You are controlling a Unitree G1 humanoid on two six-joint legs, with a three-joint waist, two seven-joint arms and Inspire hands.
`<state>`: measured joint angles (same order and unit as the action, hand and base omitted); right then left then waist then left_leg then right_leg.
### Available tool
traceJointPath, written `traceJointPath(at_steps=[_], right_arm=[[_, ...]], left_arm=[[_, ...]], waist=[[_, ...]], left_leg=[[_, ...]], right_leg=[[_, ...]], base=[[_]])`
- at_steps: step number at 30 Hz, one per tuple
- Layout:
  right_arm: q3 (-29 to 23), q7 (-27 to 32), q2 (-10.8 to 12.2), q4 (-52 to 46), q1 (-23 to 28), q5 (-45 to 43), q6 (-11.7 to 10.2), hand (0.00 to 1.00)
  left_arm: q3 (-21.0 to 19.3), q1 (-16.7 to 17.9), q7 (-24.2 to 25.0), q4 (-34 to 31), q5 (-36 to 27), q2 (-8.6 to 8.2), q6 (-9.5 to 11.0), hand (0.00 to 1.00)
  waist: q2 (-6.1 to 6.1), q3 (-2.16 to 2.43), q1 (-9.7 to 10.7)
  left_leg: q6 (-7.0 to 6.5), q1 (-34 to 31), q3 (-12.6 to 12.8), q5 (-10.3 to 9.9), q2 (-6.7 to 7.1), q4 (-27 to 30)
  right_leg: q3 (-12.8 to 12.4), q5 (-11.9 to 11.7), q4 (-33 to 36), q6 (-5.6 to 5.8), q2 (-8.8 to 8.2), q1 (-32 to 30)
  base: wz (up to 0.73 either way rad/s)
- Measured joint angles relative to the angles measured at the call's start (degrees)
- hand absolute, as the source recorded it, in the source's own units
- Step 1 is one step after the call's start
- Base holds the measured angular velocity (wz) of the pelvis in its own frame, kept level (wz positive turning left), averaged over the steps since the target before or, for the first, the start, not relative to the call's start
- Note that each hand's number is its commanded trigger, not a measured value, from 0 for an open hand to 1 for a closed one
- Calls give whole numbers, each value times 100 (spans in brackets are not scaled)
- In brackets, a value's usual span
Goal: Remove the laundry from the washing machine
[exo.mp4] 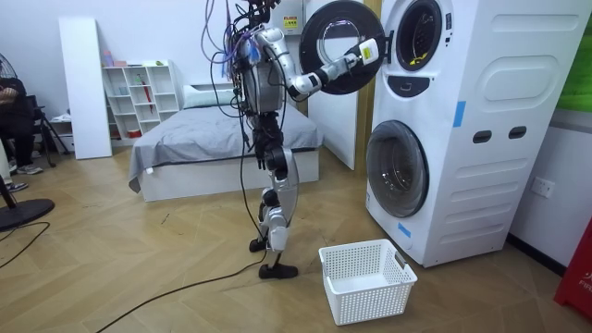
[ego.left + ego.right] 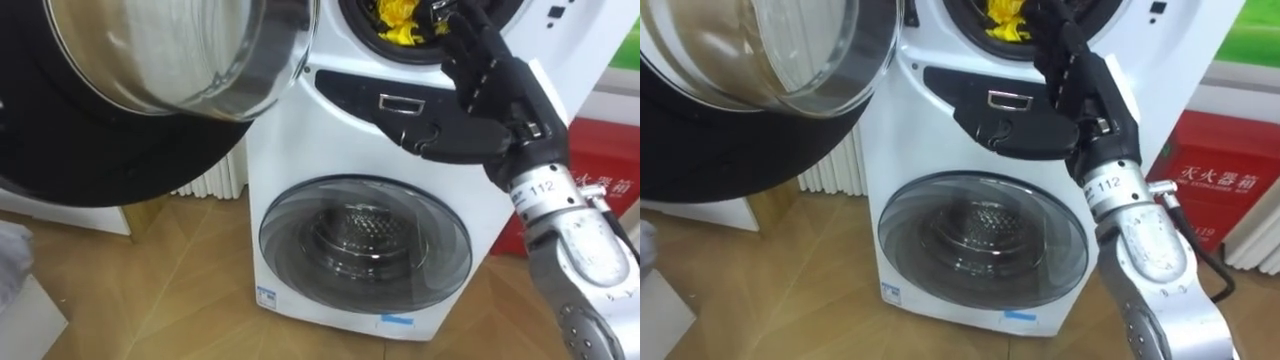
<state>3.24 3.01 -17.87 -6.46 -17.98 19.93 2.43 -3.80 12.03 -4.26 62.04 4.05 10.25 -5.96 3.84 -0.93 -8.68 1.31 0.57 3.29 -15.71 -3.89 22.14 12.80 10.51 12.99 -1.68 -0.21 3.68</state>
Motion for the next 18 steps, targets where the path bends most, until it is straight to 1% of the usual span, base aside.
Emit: traceJointPath(at_steps=[1, 2, 3, 4, 5, 6, 7, 8, 9, 10, 11, 12, 13, 14, 15, 16, 17, 18], right_arm=[[3, 8, 22, 171, 1, -12, -2, 0], [8, 17, 43, 298, 1, -10, -3, 0], [11, 16, 51, 351, 2, 2, -3, 0], [12, 40, 75, 367, 4, 8, -3, 0], [11, 50, 81, 367, -6, 9, -9, 0], [9, 65, 74, 368, -17, 20, -12, 0], [6, 104, 68, 421, -14, 44, -44, 0], [-13, 151, 71, 424, -17, 101, -39, 0], [-25, 156, 66, 424, -27, 106, -39, 0], [-34, 140, 23, 430, -61, 210, -33, 0], [-19, 101, 15, 428, -129, 271, -12, 0], [-13, 98, 13, 417, -147, 273, -9, 0], [-25, 116, 12, 379, -146, 305, -8, 0], [-25, 145, 0, 345, -151, 286, -3, 0], [-26, 154, -8, 329, -155, 258, -3, 0], [-25, 157, -13, 327, -154, 242, -1, 0], [-25, 184, -24, 324, -158, 243, -1, 0], [-31, 199, -39, 320, -160, 241, -3, 0]], left_arm=[[-35, 43, 0, 50, -1, 0, -3, 0], [-44, 74, 0, 92, -7, 11, -4, 0], [-45, 76, 0, 91, -5, 8, -14, 0], [-47, 101, 0, 56, 2, -10, -17, 0], [-49, 139, 0, 68, 11, -39, -35, 0], [-45, 144, 1, 79, 12, -45, -44, 0], [-47, 146, 1, 92, 1, -36, -70, 0], [-45, 145, 1, 78, -2, -33, -81, 0], [-48, 150, 1, 73, 3, -41, -82, 0], [-59, 161, 2, 71, -3, -43, -85, 0], [-88, 198, 1, 73, 0, -23, -85, 0], [-105, 214, 1, 74, 0, -6, -86, 0], [-144, 224, 1, 72, -4, 34, -84, 0], [-160, 208, 1, 44, -6, 67, -60, 0], [-162, 191, 1, 27, -7, 71, -37, 0], [-164, 149, 1, 23, -4, 59, -4, 0], [-163, 73, 1, 31, -11, 55, 17, 0], [-162, 38, 1, 51, -19, 54, 26, 0]], waist=[[-10, -6, -64], [1, -12, -81], [0, -12, -94], [13, -20, -103], [6, -13, -117], [12, -15, -115], [64, -12, -77], [126, -1, -43], [160, 22, -42], [155, 47, -126], [136, 51, -187], [131, 57, -182], [156, 103, -115], [247, 138, -39], [284, 154, -8], [302, 158, 13], [292, 145, 37], [257, 120, 58]], left_leg=[[22, -118, -5, -87, -60, 379], [46, -241, -4, -127, -114, 704], [61, -296, -3, -136, -157, 859], [61, -367, -2, -135, -162, 1032], [73, -497, -11, -124, -189, 1220], [94, -573, -28, -110, -183, 1352], [132, -790, -115, -136, -121, 1395], [171, -1062, -118, -111, -6, 1051], [181, -1188, -113, -67, 51, 807], [170, -1348, -83, 190, 77, 216], [132, -1442, -61, 679, 78, -118], [122, -1443, -49, 898, 79, -262], [34, -1439, -10, 1242, 136, -430], [-122, -1379, 4, 1340, 278, -496], [-186, -1368, 64, 1358, 321, -435], [-272, -1347, 160, 1206, 404, -249], [-342, -1302, 217, 1014, 496, -76], [-376, -1272, 220, 918, 536, 7]], right_leg=[[-2, 86, 129, -38, 17, 13], [-7, 193, 226, -66, 4, 18], [-1, 228, 263, -84, 10, 16], [-9, 296, 297, -126, 17, 12], [-14, 367, 351, -151, 37, 5], [-43, 429, 397, -211, 34, 2], [-197, 501, 418, -232, 37, 2], [-350, 570, 402, -186, 20, 12], [-419, 579, 392, -180, 12, 26], [-515, 590, 360, -164, -14, 54], [-566, 635, 357, -124, -57, 121], [-575, 652, 356, -129, -83, 150], [-561, 731, 368, -31, -152, 190], [-512, 784, 375, 66, -279, 192], [-487, 807, 372, 107, -350, 205], [-478, 840, 371, 174, -482, 273], [-489, 876, 439, 257, -598, 382], [-486, 900, 574, 300, -650, 396]], base=[[-7], [0], [5], [12], [15], [37], [52], [51], [25], [-13], [-20], [-7], [15], [18], [4], [-9], [-11], [0]])
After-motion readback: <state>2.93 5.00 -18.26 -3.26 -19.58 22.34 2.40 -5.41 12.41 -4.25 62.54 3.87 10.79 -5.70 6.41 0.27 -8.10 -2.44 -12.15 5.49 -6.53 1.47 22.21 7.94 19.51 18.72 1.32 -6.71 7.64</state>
